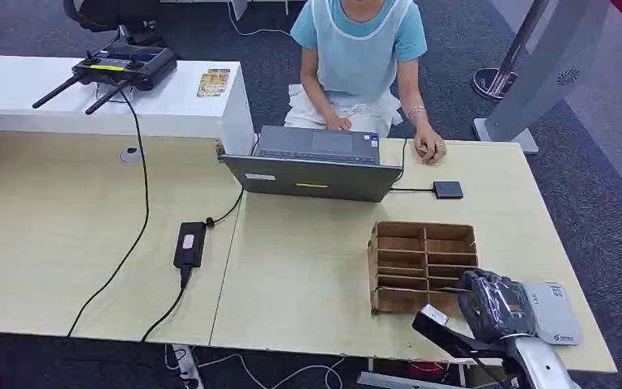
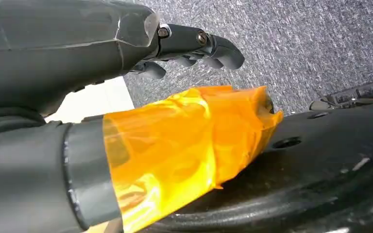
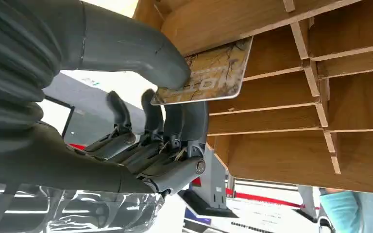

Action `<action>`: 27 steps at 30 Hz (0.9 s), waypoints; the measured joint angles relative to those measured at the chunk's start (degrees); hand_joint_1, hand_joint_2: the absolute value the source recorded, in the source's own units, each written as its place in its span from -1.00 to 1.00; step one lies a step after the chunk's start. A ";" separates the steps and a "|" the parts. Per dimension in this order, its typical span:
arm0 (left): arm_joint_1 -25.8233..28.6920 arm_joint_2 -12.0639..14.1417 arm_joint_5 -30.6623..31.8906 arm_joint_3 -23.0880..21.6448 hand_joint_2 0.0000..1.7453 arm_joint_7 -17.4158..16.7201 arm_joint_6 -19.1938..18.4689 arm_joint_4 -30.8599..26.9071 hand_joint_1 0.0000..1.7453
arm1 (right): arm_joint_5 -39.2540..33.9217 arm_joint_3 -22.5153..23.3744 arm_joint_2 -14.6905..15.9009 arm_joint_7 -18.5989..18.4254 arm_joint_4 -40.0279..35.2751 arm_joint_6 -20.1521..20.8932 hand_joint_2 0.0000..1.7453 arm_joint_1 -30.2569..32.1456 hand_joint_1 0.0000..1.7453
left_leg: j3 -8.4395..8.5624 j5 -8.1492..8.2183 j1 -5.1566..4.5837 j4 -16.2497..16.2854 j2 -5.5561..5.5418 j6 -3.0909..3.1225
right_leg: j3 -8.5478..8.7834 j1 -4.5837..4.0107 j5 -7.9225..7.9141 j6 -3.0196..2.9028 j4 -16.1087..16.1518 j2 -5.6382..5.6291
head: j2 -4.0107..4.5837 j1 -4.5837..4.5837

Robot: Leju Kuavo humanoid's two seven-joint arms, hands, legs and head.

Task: Pass the card to the sensor for recognition and then transmit it.

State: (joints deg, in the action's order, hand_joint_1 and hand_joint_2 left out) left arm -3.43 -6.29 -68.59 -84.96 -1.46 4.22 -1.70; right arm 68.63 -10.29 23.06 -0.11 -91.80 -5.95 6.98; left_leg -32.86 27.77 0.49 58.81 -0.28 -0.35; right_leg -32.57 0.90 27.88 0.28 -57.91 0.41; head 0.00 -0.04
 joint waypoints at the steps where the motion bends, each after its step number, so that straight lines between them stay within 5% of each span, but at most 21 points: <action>1: 0.00 0.00 -0.02 0.00 -1.00 0.00 -0.02 0.00 -1.00 | 0.00 0.00 0.00 0.00 0.02 0.02 1.00 -0.01 0.70 | 0.00 0.00 0.00 0.00 0.00 0.00 | 0.00 0.00 0.00 0.00 0.00 0.00 | 0.00 0.00; 11: 0.00 0.00 -0.44 -0.15 -1.00 0.00 -0.07 0.00 -1.00 | -0.74 0.00 0.20 0.11 0.17 0.11 1.00 -0.27 0.98 | 0.01 0.00 0.00 0.00 0.00 0.00 | 0.00 0.00 0.00 0.00 0.00 0.00 | 0.00 0.00; 19: -0.01 -0.02 -1.18 -0.26 -1.00 0.00 -0.07 0.00 -1.00 | -1.48 0.11 -0.09 2.31 -0.55 -3.91 1.00 -0.31 0.98 | 0.00 0.00 0.00 0.00 0.00 0.00 | 0.00 0.00 0.00 0.00 0.00 0.00 | -0.02 0.00; 27: -0.01 -0.09 -2.01 -0.39 -1.00 0.00 -0.07 0.00 -1.00 | -6.86 2.49 -2.19 8.09 -3.13 -7.69 1.00 -0.35 1.00 | 0.01 0.00 0.00 0.00 0.00 0.00 | 0.00 -0.01 0.00 0.00 0.00 0.00 | -0.02 0.00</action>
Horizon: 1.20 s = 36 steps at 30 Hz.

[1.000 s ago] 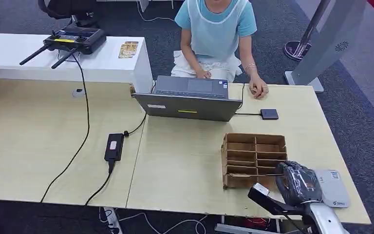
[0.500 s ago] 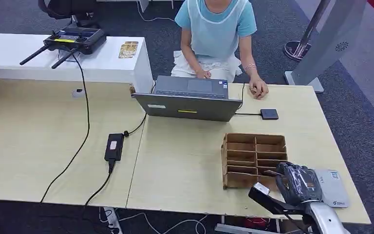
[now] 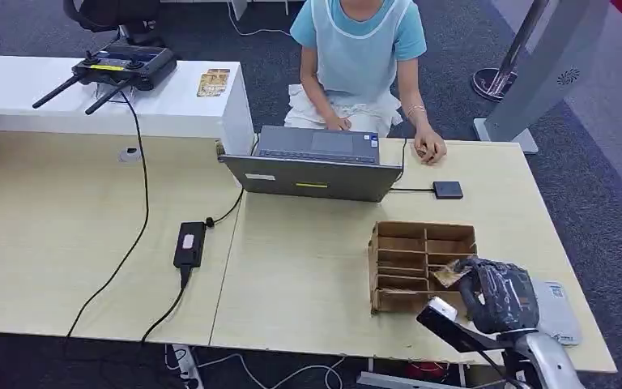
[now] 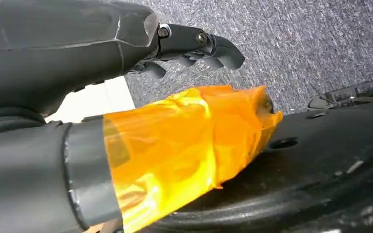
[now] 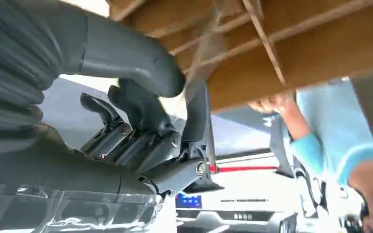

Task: Pass the card to the sensor for recognition and then transmit it.

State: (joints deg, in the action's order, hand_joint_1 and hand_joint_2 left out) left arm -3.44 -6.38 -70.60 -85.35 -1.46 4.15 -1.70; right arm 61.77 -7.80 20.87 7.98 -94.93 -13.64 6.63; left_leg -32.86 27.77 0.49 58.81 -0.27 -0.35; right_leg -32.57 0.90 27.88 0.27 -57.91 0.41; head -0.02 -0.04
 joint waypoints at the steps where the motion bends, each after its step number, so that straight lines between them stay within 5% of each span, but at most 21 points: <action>1: 0.01 0.00 -0.07 -0.02 -1.00 0.00 0.00 0.00 -1.00 | -0.04 0.28 -0.17 0.13 -0.20 0.00 1.00 0.00 1.00 | 0.00 0.00 0.00 0.00 0.00 0.00 | 0.00 0.00 0.00 0.00 0.00 0.00 | 0.02 0.00; 11: 0.00 0.00 -0.11 -0.57 -1.00 0.00 0.00 0.00 -1.00 | -0.79 1.02 -1.20 0.74 -1.20 -0.18 1.00 -0.03 1.00 | 0.00 0.00 0.00 0.00 0.00 0.00 | 0.00 0.01 0.00 0.00 0.00 0.00 | 0.02 0.00; 16: 0.01 0.00 -0.39 -0.85 -1.00 0.00 0.00 0.00 -1.00 | -6.42 2.45 -1.53 4.32 -2.49 -0.50 1.00 0.02 0.98 | 0.00 0.00 0.00 0.00 0.00 0.00 | -0.01 0.00 0.00 0.00 0.00 0.00 | 0.00 0.02; 24: 0.02 0.02 -1.25 -1.29 -1.00 0.00 0.00 0.00 -1.00 | -20.33 6.60 -1.84 13.18 -6.56 5.18 1.00 -0.37 1.00 | -0.02 0.00 0.00 0.00 0.00 0.00 | 0.00 0.01 0.00 0.00 0.00 -0.01 | 0.00 0.00; 36: -0.14 0.81 0.59 -1.97 -1.00 0.00 -0.92 0.00 -1.00 | -27.34 7.47 -1.84 12.00 -5.33 13.31 1.00 -18.26 1.00 | 0.05 -0.14 0.00 0.00 0.12 0.00 | -0.01 0.00 -0.16 -0.05 -0.02 -0.12 | 0.00 0.02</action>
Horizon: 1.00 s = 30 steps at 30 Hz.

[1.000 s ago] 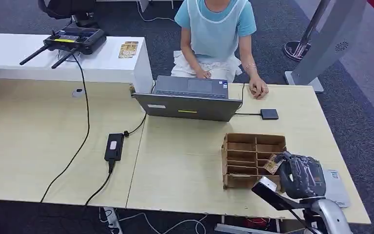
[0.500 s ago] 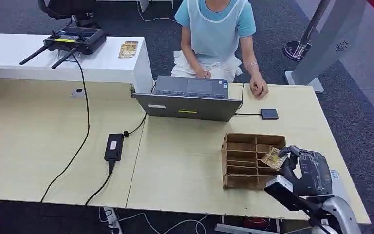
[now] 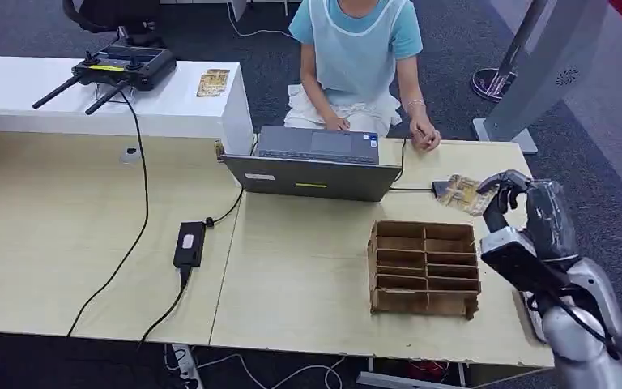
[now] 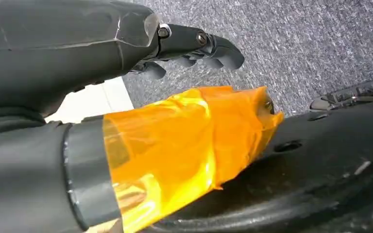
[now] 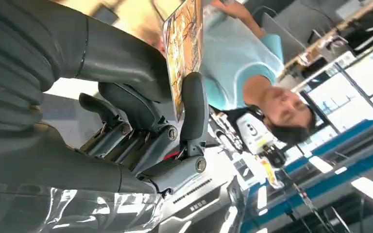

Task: Pass the card to the sensor for recognition and then transmit it.

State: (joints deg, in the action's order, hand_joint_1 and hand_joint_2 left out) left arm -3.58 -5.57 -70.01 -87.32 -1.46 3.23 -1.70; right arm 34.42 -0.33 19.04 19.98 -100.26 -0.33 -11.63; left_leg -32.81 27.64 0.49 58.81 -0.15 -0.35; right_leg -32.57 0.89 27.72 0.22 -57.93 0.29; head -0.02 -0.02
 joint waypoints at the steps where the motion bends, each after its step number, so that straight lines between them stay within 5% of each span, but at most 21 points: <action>1: -0.01 0.07 0.13 0.00 -1.00 0.00 -0.02 0.00 -1.00 | -0.02 0.00 0.00 -0.13 0.22 0.22 1.00 -1.14 1.00 | 0.00 0.00 0.00 0.00 -0.03 0.00 | 0.01 0.00 0.00 0.00 0.00 0.03 | 0.02 -0.02; 7: -0.02 0.31 0.61 0.00 -1.00 0.00 -0.11 0.00 -1.00 | -1.07 -0.07 0.00 -0.99 1.29 1.27 1.00 -4.74 1.00 | -0.10 0.00 0.00 0.00 -0.06 0.00 | -0.02 0.00 0.00 0.00 -0.02 0.04 | 0.02 -0.02; 14: -0.36 0.94 3.06 0.00 -1.00 -0.02 -0.33 0.00 -1.00 | -3.08 -1.79 -0.07 -8.77 8.18 7.19 1.00 -18.16 1.00 | -0.10 -0.09 0.00 0.00 -0.03 0.00 | -0.03 0.00 -0.07 -0.01 -0.03 0.03 | 0.02 0.00; 20: -0.64 1.75 5.38 -0.02 -1.00 -0.02 -0.85 0.00 -1.00 | -2.62 -5.69 -1.42 -15.83 20.95 9.75 1.00 -33.33 1.00 | -0.11 -0.20 0.01 0.00 -0.09 -0.08 | -0.04 -0.01 -0.14 0.02 -0.06 0.06 | 0.02 0.00; 30: -0.74 2.91 8.44 -0.02 -1.00 -0.02 -1.38 -0.09 -1.00 | 4.86 -10.14 -6.03 -23.96 43.88 8.02 1.00 -50.19 1.00 | -0.12 -0.21 0.01 0.00 -0.12 -0.06 | -0.06 -0.02 -0.14 0.02 -0.08 0.09 | 0.02 0.00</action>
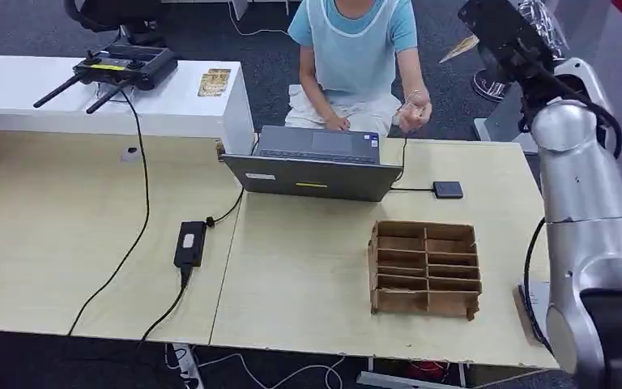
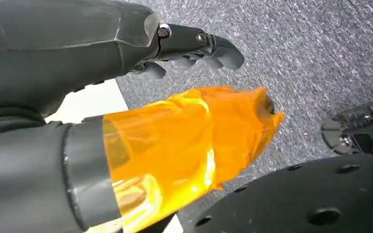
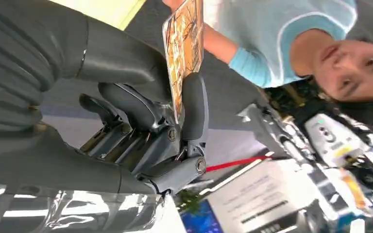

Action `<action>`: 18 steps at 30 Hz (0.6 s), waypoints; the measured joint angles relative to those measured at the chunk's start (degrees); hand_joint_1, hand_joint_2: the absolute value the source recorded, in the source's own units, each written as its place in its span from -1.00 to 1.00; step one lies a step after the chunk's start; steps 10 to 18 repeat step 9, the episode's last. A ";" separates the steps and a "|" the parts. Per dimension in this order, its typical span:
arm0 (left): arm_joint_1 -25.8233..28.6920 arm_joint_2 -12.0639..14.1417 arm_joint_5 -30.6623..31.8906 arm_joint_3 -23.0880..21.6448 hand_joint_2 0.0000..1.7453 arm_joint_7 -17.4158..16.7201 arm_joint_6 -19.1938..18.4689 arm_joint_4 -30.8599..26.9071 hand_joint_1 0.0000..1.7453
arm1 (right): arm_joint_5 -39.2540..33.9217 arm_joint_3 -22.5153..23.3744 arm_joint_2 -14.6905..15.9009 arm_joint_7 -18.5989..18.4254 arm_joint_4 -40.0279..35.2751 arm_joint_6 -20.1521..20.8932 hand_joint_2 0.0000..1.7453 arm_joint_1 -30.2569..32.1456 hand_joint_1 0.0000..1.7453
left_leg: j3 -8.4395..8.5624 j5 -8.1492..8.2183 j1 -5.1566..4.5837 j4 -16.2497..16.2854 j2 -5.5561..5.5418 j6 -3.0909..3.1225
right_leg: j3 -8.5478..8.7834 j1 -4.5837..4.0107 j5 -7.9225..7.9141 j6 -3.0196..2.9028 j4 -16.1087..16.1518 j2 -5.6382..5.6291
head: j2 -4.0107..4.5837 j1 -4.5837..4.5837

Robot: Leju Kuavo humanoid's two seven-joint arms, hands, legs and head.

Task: Pass the card to the sensor for recognition and then transmit it.

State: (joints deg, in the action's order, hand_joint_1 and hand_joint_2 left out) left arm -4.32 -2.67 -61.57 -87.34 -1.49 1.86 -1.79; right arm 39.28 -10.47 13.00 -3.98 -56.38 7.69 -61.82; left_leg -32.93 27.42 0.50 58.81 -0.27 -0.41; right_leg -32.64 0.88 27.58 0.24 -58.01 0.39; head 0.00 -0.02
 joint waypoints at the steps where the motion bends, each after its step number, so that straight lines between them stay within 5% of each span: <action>1: 0.00 0.04 0.15 0.02 -1.00 0.00 0.00 -0.02 -1.00 | 0.80 -0.02 -0.43 -0.22 2.30 -0.80 1.00 -1.07 1.00 | 0.00 0.00 0.00 0.00 0.00 0.00 | 0.00 0.00 0.00 0.00 0.00 0.00 | -0.02 -0.02; 9: -0.04 0.28 0.33 0.02 -1.00 0.00 -0.02 -0.07 -1.00 | 1.74 -0.02 -2.05 -0.11 10.33 -2.07 1.00 -4.41 1.00 | -0.01 0.00 0.00 0.00 -0.03 0.00 | 0.00 0.01 0.00 0.00 0.02 0.02 | 0.00 0.00; 18: -0.04 0.28 0.33 0.02 -1.00 0.00 -0.02 -0.07 -1.00 | 1.74 -0.02 -2.05 -0.11 10.33 -2.07 1.00 -4.41 1.00 | -0.01 0.00 0.00 0.00 -0.03 0.00 | 0.00 0.01 0.00 0.00 0.02 0.02 | 0.00 0.00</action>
